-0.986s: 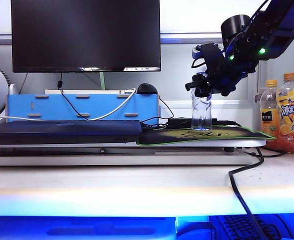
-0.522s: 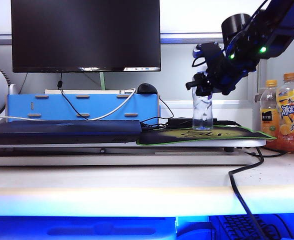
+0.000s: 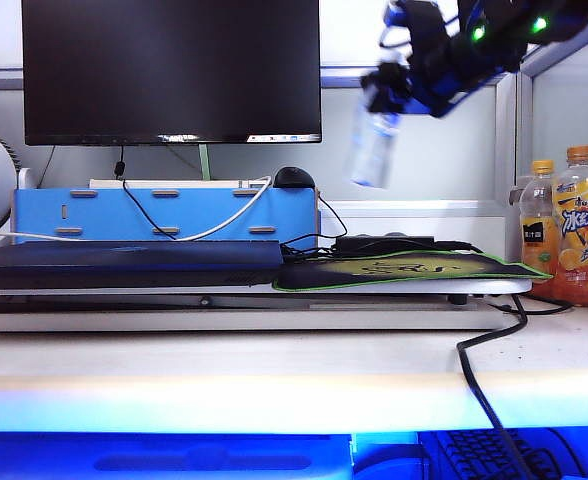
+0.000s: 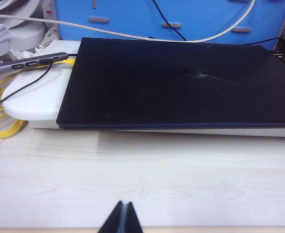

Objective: Pick up the mineral water bottle and place it on the laptop.

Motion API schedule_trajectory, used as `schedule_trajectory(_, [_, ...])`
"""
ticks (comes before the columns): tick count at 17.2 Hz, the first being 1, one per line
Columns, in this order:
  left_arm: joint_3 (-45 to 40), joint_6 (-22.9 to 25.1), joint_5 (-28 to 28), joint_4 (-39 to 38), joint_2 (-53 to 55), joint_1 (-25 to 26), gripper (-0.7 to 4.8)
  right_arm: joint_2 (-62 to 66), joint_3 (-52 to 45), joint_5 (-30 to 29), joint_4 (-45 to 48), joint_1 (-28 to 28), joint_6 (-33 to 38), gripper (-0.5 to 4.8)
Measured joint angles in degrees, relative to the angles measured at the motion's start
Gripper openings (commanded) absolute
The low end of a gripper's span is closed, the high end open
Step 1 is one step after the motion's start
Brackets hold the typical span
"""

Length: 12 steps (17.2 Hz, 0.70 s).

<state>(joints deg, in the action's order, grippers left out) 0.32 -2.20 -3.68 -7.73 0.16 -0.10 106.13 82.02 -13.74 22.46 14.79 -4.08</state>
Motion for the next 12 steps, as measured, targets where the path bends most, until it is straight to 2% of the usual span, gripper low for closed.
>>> schedule_trajectory(3, [0.0,0.0,0.0,0.02,0.0,0.0,-0.02,-0.02,-0.02,-5.22,-0.07,2.12,2.14,1.04])
schedule_trajectory(5, [0.0,0.0,0.0,0.02,0.0,0.0,-0.02,-0.02,-0.04,-6.67,0.07,4.24,2.32,1.04])
schedule_trajectory(12, [0.0,0.0,0.0,0.02,0.0,0.0,-0.02,-0.02,-0.04,-7.8,1.29,11.69,2.36,1.07])
